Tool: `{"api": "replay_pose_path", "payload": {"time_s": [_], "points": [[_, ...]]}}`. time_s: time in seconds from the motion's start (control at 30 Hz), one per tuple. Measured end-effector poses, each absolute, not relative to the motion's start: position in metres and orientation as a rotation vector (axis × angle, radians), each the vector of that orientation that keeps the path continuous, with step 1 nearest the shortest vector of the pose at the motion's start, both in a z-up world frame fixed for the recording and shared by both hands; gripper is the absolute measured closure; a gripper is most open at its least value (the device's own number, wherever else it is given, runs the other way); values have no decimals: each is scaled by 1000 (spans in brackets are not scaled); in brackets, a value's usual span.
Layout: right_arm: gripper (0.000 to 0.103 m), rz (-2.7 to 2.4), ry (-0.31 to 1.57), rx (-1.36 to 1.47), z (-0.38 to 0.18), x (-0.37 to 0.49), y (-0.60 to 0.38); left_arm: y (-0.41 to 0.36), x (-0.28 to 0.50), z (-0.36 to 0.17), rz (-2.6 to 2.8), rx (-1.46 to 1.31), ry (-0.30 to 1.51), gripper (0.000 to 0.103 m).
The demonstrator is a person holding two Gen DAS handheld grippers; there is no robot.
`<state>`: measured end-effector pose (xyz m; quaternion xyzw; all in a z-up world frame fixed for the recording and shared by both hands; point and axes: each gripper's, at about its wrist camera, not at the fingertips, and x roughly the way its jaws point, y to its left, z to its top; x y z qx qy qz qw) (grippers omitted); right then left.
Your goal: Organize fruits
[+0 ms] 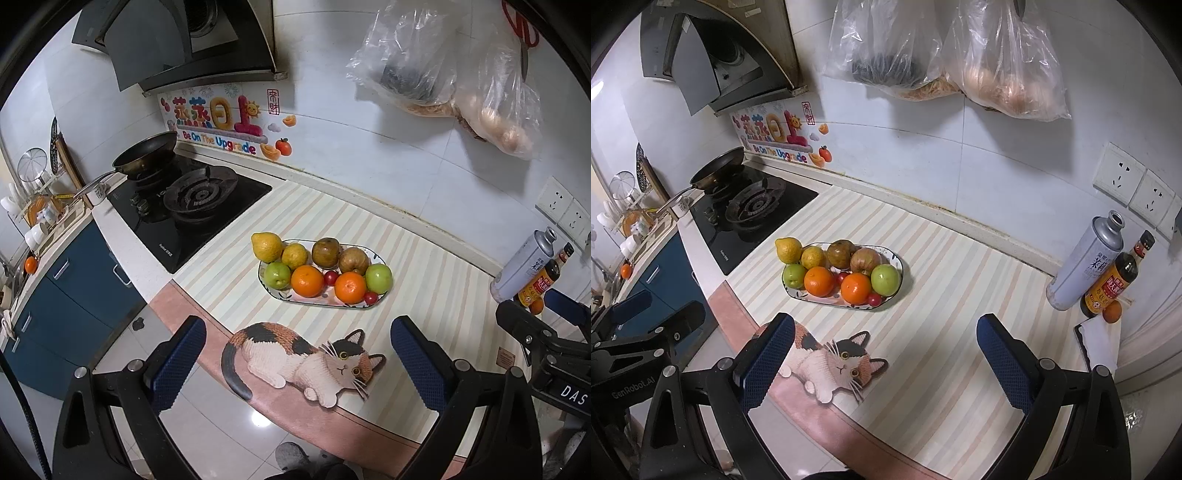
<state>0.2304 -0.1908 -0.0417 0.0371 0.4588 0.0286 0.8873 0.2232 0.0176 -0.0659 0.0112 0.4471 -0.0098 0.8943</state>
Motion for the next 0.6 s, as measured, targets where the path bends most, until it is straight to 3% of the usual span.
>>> {"api": "replay_pose_path", "payload": {"time_s": [0.6], "points": [[2, 63, 951, 80, -42, 228, -192, 15, 222, -65, -17, 24, 919, 1]]}}
